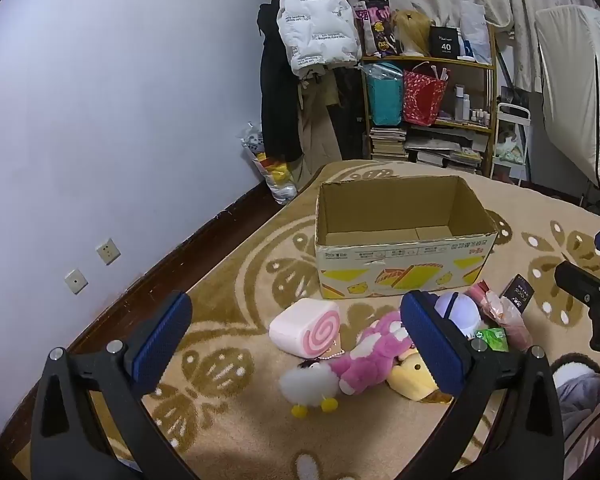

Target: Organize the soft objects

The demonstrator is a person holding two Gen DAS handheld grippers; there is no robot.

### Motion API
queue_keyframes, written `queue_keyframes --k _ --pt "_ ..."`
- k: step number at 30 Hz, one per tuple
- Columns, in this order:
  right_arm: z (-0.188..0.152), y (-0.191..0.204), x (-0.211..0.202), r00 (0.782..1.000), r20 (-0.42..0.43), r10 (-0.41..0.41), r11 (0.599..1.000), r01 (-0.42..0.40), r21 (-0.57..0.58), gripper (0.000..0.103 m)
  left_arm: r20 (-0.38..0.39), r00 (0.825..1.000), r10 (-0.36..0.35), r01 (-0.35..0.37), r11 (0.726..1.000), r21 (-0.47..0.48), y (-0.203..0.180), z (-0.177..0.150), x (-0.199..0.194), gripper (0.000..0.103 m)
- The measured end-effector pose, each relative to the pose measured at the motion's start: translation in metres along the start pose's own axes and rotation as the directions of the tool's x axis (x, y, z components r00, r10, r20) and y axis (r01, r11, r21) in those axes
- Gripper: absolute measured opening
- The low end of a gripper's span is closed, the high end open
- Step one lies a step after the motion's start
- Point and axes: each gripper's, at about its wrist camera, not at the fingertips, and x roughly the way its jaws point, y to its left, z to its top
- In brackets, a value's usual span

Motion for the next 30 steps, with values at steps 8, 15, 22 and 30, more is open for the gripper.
queue_keyframes --k 8,15,22,30 --pt "0.0009 0.0008 0.0006 1.0 0.001 0.003 1.0 -0.003 -0.005 0.103 -0.006 1.0 -0.004 0.004 1.0 -0.005 0.001 -0.0046 0.0008 0.103" --pt "0.0011 -0.0013 0.0001 1.0 0.001 0.009 1.0 -0.009 0.001 0.103 -0.011 1.0 -0.001 0.001 1.0 0.002 0.0011 -0.0036 0.0027 0.103" --pt "0.004 -0.0021 0.0001 1.0 -0.001 0.007 1.0 -0.007 0.001 0.103 -0.016 1.0 0.001 -0.001 1.0 -0.003 0.0002 -0.0005 0.0043 0.103" --pt "-0.0019 -0.0007 0.0027 1.0 -0.007 0.012 1.0 -0.012 0.006 0.103 -0.011 1.0 -0.006 0.006 1.0 0.006 0.0004 0.0011 0.0028 0.103"
